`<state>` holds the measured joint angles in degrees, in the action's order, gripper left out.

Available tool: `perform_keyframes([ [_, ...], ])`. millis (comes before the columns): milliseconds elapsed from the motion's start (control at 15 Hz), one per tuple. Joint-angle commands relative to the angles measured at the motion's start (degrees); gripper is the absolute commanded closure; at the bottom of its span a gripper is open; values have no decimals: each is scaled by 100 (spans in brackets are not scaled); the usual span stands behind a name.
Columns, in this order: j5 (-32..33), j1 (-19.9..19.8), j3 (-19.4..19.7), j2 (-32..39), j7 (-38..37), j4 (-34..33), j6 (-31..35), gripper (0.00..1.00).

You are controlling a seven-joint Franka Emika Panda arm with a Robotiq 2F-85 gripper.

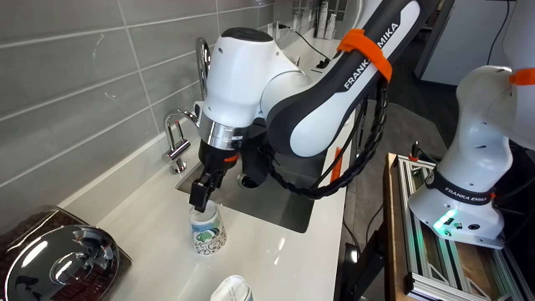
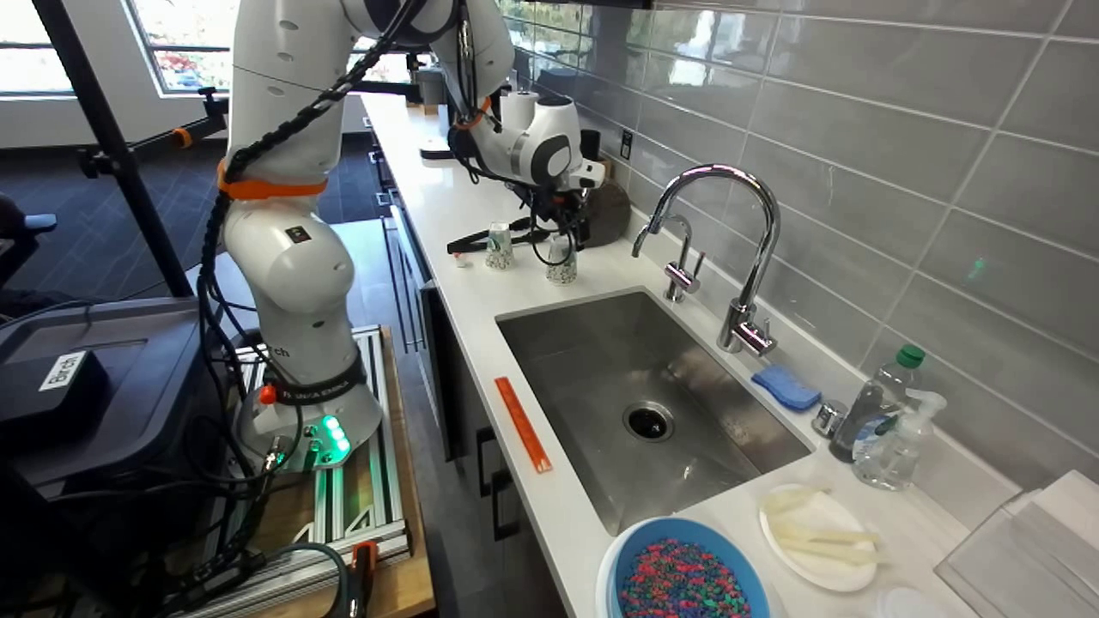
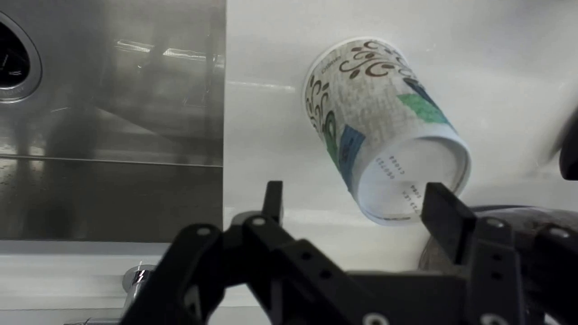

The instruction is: Stack the cups

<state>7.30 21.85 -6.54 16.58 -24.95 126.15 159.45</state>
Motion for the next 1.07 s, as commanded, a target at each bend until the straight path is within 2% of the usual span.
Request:
perform_keyframes([
  [0,198,137,174,99,-278,-71,79,50],
  [400,197,151,197,104,-262,-71,52,96],
  [533,174,148,178,108,-231,-70,50,100],
  [733,107,124,112,50,-133,-46,17,99],
  [1000,335,232,167,-284,-183,110,-147,99],
])
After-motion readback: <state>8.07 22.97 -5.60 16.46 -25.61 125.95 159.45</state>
